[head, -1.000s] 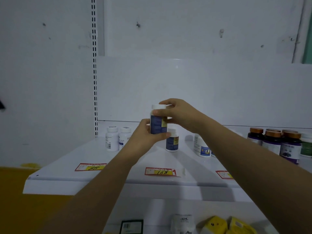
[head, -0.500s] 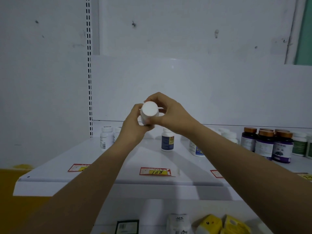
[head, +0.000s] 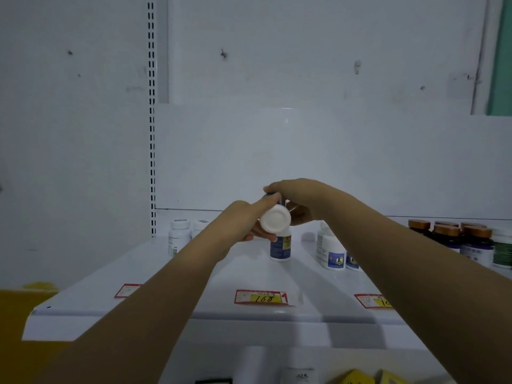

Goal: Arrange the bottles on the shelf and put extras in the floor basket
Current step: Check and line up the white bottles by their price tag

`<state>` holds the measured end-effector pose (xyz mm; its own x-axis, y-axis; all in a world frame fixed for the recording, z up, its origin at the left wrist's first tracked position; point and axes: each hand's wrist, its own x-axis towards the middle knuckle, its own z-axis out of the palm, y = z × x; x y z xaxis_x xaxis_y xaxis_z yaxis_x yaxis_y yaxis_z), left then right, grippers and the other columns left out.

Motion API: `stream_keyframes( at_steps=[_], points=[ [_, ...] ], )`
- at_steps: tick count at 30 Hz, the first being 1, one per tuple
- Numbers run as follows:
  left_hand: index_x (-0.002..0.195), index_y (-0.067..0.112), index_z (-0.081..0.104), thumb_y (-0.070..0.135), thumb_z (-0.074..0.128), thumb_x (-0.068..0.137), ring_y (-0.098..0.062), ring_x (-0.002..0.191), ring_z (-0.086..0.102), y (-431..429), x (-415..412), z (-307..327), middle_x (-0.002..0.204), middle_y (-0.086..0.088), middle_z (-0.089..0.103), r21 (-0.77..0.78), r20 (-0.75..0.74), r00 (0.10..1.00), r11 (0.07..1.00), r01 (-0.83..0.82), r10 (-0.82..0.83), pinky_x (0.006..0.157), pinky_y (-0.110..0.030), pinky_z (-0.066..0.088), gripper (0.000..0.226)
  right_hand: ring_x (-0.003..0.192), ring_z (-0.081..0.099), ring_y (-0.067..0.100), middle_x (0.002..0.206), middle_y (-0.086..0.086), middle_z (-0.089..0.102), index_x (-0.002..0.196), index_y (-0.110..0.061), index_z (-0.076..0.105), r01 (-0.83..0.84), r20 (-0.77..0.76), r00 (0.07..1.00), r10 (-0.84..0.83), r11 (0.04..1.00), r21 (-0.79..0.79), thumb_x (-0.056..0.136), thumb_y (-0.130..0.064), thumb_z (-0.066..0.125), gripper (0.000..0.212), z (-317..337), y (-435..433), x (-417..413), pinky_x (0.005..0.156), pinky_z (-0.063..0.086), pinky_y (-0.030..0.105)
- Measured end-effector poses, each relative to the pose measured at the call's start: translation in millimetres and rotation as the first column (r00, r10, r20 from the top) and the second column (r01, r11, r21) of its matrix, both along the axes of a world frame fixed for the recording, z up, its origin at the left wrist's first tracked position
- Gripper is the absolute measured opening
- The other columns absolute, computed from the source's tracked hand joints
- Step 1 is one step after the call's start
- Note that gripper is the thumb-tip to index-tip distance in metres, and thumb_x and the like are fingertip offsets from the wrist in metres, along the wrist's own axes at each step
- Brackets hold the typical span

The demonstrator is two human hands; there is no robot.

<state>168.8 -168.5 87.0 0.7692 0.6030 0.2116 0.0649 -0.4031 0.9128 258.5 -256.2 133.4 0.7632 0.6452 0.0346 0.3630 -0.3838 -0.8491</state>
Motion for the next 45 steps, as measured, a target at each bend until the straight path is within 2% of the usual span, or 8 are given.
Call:
stream_keyframes(
  at_steps=[4, 6, 9, 15, 24, 30, 41, 45],
  points=[
    [0.099, 0.016, 0.052, 0.051, 0.062, 0.082, -0.01, 0.077, 0.058, -1.5, -0.4, -3.3, 0.092, 0.001, 0.061, 0.137, -0.06, 0.998, 0.991, -0.003, 0.011, 0.072, -0.025, 0.044, 0.04, 0.078, 0.063, 0.02, 0.092, 0.008, 0.065, 0.087, -0.012, 0.057, -0.042, 0.097, 0.995, 0.035, 0.996, 0.072, 0.09, -0.034, 0.06, 0.022, 1.0, 3.4, 2.1, 0.08, 0.055, 0.034],
    [0.12, 0.017, 0.046, 0.043, 0.07, 0.079, -0.014, 0.091, 0.052, -1.6, -0.7, -6.3, 0.111, -0.001, 0.057, 0.205, -0.072, 0.995, 0.978, -0.05, 0.066, 0.077, -0.027, 0.039, 0.055, 0.088, 0.062, 0.021, 0.098, 0.009, 0.065, 0.098, -0.009, 0.06, -0.057, 0.287, 0.957, 0.045, 0.998, 0.033, 0.09, -0.035, 0.062, 0.027, 1.6, 4.9, 1.4, 0.088, 0.054, 0.037],
    [0.121, 0.016, 0.046, 0.036, 0.074, 0.077, -0.015, 0.094, 0.05, -2.4, 1.9, -13.9, 0.124, -0.004, 0.059, 0.247, 0.007, 0.995, 0.964, -0.098, 0.099, 0.079, -0.027, 0.039, 0.055, 0.102, 0.055, 0.019, 0.123, 0.008, 0.056, 0.122, -0.014, 0.056, -0.066, 0.49, 0.871, 0.028, 0.996, 0.061, 0.088, -0.035, 0.064, 0.041, -1.7, 9.3, -1.5, 0.086, 0.051, 0.031],
    [0.103, 0.024, 0.041, 0.037, 0.074, 0.078, -0.014, 0.084, 0.051, 6.0, 5.2, -34.9, 0.111, 0.001, 0.06, 0.218, 0.185, 0.954, 0.937, -0.274, 0.236, 0.072, -0.026, 0.038, 0.043, 0.112, 0.058, 0.028, 0.127, 0.018, 0.057, 0.127, -0.002, 0.053, -0.015, 0.462, 0.887, -0.017, 0.998, 0.065, 0.085, -0.05, 0.062, 0.064, -11.1, 18.7, 6.1, 0.094, 0.05, 0.038],
    [0.137, 0.022, 0.041, 0.03, 0.057, 0.091, -0.019, 0.122, 0.049, 35.4, -0.9, -72.5, 0.137, -0.001, 0.051, 0.497, -0.248, 0.946, 0.866, -0.061, 0.209, 0.096, -0.029, 0.041, 0.049, 0.095, 0.049, 0.017, 0.122, 0.006, 0.055, 0.119, -0.013, 0.051, -0.063, 0.579, 0.811, 0.086, 0.996, -0.06, 0.081, -0.035, 0.072, 0.049, -39.2, 55.7, 24.5, 0.078, 0.039, 0.025],
    [0.142, 0.028, 0.038, 0.032, 0.047, 0.096, -0.015, 0.132, 0.039, 48.8, -0.8, -86.4, 0.147, 0.003, 0.04, 0.539, -0.359, 0.915, 0.841, 0.045, 0.182, 0.108, -0.031, 0.032, 0.047, 0.109, 0.052, 0.022, 0.12, 0.003, 0.059, 0.116, -0.018, 0.053, 0.031, 0.64, 0.761, 0.105, 0.98, -0.198, 0.081, -0.047, 0.069, 0.048, -60.4, 77.4, 43.2, 0.097, 0.036, 0.036],
    [0.124, 0.019, 0.059, 0.035, 0.042, 0.097, -0.018, 0.109, 0.057, 52.8, 5.2, -86.9, 0.123, -0.002, 0.061, 0.611, -0.43, 0.873, 0.786, 0.094, 0.23, 0.094, -0.03, 0.043, 0.035, 0.113, 0.038, 0.028, 0.087, 0.001, 0.054, 0.098, -0.018, 0.049, 0.368, 0.825, 0.565, 0.016, 0.89, -0.269, 0.081, -0.072, 0.046, 0.056, -75.2, 92.1, 51.7, 0.091, 0.028, 0.043],
    [0.12, 0.016, 0.061, 0.033, 0.04, 0.098, -0.018, 0.105, 0.058, 51.5, 5.6, -89.5, 0.118, -0.004, 0.063, 0.621, -0.424, 0.876, 0.778, 0.097, 0.229, 0.09, -0.028, 0.043, 0.035, 0.118, 0.037, 0.031, 0.094, 0.004, 0.056, 0.112, -0.016, 0.05, 0.384, 0.829, 0.558, 0.014, 0.882, -0.273, 0.084, -0.071, 0.042, 0.063, -78.6, 93.3, 49.5, 0.096, 0.027, 0.046]
  ],
)
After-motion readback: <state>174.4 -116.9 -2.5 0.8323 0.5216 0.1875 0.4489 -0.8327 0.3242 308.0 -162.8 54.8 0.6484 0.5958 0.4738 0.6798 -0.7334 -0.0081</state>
